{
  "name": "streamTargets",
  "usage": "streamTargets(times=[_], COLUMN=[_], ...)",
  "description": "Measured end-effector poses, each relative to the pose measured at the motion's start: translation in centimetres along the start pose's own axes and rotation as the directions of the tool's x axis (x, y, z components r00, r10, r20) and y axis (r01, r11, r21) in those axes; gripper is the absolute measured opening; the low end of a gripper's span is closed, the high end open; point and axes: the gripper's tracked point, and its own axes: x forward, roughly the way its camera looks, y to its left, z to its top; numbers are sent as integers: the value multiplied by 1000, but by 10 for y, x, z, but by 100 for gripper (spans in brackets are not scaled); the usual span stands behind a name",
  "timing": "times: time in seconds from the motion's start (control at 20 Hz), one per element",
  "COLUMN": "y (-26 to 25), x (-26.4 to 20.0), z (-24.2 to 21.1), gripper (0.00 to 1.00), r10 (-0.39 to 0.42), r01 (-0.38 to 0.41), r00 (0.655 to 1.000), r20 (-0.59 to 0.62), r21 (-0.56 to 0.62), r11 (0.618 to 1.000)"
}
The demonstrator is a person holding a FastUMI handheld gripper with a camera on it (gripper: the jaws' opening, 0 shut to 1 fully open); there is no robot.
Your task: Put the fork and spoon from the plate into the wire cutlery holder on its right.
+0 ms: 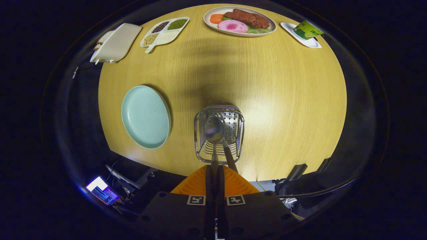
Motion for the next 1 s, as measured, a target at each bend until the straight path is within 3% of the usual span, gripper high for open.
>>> streamTargets(times=[0.2,0.3,0.35,0.55,0.65,0.75,1.0], y=[9,12,14,10,6,5,-2], x=[3,-1,-5,-29,-50,-79,-150], z=[11,15,18,31,40,46,44], gripper=[15,39,59,92,100,100,100], r10=[21,30,37,28,10,0,-20], r01=[-22,-32,-40,-38,-13,5,62], r00=[999,997,994,958,907,832,599], r20=[31,77,102,284,421,554,800], r21=[12,26,33,31,6,-8,-21], r11=[1000,999,999,999,1000,1000,998])
